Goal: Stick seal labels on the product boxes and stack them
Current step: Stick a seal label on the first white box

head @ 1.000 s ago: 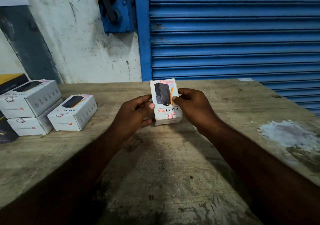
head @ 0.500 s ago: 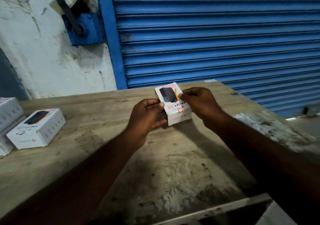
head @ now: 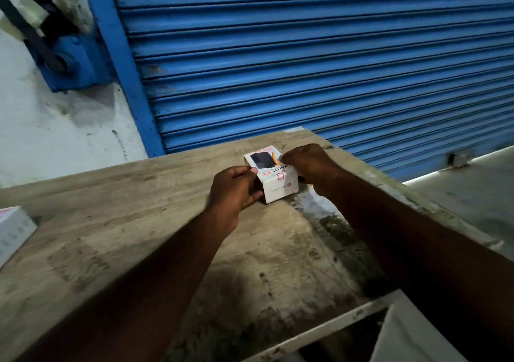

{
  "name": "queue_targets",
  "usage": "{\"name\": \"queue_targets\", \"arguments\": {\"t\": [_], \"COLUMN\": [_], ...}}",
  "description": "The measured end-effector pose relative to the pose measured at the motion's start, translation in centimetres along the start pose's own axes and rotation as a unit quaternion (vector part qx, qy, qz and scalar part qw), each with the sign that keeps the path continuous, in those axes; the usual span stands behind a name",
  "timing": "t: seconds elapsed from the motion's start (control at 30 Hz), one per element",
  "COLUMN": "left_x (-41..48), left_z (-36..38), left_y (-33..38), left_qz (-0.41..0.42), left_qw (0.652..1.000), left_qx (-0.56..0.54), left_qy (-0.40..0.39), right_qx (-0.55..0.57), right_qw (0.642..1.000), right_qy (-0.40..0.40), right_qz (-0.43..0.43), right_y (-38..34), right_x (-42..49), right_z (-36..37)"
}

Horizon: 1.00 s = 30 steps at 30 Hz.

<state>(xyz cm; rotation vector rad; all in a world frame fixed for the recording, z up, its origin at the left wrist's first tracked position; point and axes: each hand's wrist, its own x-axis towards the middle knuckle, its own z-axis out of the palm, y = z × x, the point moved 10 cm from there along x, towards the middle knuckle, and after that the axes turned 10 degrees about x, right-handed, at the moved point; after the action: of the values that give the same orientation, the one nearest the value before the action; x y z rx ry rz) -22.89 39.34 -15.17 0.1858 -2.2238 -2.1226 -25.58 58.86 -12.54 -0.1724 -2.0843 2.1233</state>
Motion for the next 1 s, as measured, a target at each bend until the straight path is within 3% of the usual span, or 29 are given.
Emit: {"name": "queue_targets", "arguments": {"t": [0.73,0.9,1.0], "left_x": [2.3,2.6,2.5], "left_z": [2.5,2.0,1.0], "left_y": [-0.7,-0.7,-0.6], "left_qz": [-0.010,-0.007,-0.004], "left_qw": [0.999,0.999,1.000], "left_qx": [-0.007,-0.012,-0.008], "left_qy": [-0.040,-0.038,-0.029], "right_qx": [0.034,-0.016,-0.102], "right_qw": [0.998,0.996,0.983], "right_qy": [0.060,0.086,0.123], "right_qz": [0.006,-0.016,-0.090], "right_y": [2.5,2.0,-0.3], "right_x": [2.1,1.7,0.8], "right_z": [-2.1,-2.6,-3.1]}}
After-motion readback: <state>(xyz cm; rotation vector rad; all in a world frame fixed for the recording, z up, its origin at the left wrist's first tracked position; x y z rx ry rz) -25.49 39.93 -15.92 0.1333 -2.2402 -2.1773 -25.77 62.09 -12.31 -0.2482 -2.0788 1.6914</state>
